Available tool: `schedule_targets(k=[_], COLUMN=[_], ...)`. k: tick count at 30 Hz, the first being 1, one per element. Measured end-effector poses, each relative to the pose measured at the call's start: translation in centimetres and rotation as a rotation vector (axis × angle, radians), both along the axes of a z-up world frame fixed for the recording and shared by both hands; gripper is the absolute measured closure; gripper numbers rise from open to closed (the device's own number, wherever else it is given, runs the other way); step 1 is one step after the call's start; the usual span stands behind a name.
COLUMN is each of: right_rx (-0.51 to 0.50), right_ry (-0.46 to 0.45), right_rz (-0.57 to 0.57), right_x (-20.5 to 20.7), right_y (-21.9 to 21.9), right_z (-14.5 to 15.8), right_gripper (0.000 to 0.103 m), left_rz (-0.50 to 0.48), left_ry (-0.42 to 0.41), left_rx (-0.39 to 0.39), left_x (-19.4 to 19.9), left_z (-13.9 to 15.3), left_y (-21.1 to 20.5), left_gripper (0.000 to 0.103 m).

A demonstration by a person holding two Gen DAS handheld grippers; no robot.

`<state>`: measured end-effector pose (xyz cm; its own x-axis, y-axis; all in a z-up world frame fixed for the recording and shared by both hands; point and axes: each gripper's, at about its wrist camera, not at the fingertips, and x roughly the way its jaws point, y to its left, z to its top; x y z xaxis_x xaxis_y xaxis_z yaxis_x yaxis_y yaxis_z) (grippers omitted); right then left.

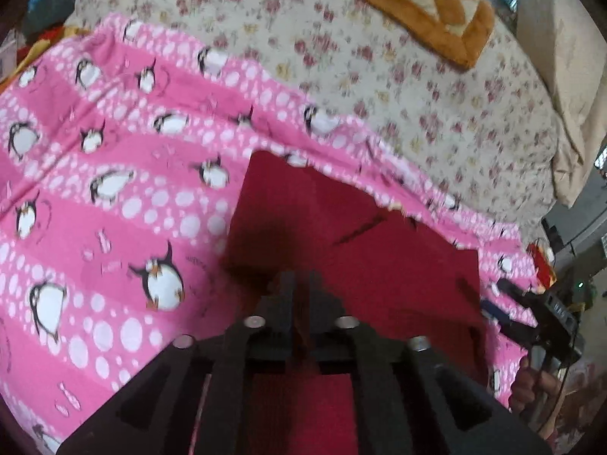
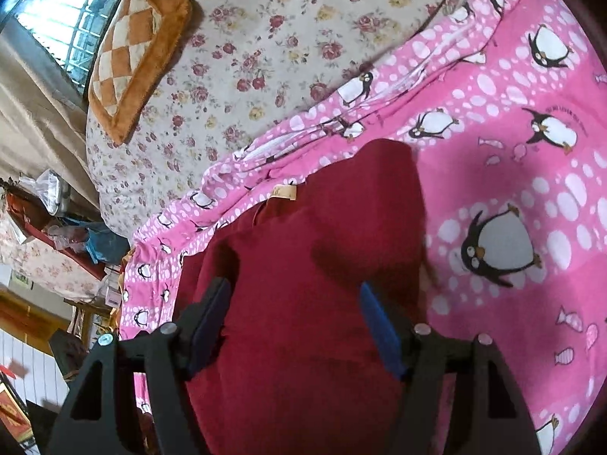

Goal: Fold small clothes

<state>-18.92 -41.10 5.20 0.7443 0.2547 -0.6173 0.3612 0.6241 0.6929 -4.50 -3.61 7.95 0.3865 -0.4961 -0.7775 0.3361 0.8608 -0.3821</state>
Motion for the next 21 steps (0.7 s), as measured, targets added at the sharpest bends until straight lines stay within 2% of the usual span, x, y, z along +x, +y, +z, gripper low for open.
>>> schedule_targets(k=[4,8,11,13,16,19,21], right_rx=[-0.008,0.035,0.036,0.019,-0.008,-0.027,-0.025], right_ry=[-0.004,-0.008,-0.013,-0.020,-0.024,-0.011,0.003], right_rz=[0.004,-0.018,-0.022,-0.029,-0.051,-0.078,-0.091], right_x=[0.0,-0.2,-0.3,-0.5,-0.9,-1.2,-1.3], right_y=[-0.1,-0.7,-0.8,-0.8,-1.2,-1.8,-2.1], right_z=[0.2,-0.2,-0.2,0.1,0.5,0.6,0.3], right_gripper=[0.029,0.028,0.028,0.028,0.028,0.028,0.028], left_rz=[-0.043,-0.049,-0.059,-0.088,-0.101,-0.033,0.027], left_ry=[0.090,0.100,0.088,0.069,0.055,-0.044,-0.079], left_rx=[0.089,0.129,0.101,0.109,0.026,-0.057,-0.082], left_x=[-0.7,-1.1,-0.9,-1.0,-0.7,0.4,1.8], left_z=[-1.9,-3.2,-3.5,-3.5,-2.2,0.7,1.7], left_y=[-1.2,-2.3,-3.5,-4.2,-3.6,-1.6,-0.3], left_gripper=[0.096,0.095,0.095,0.103,0.103,0.103,0.103])
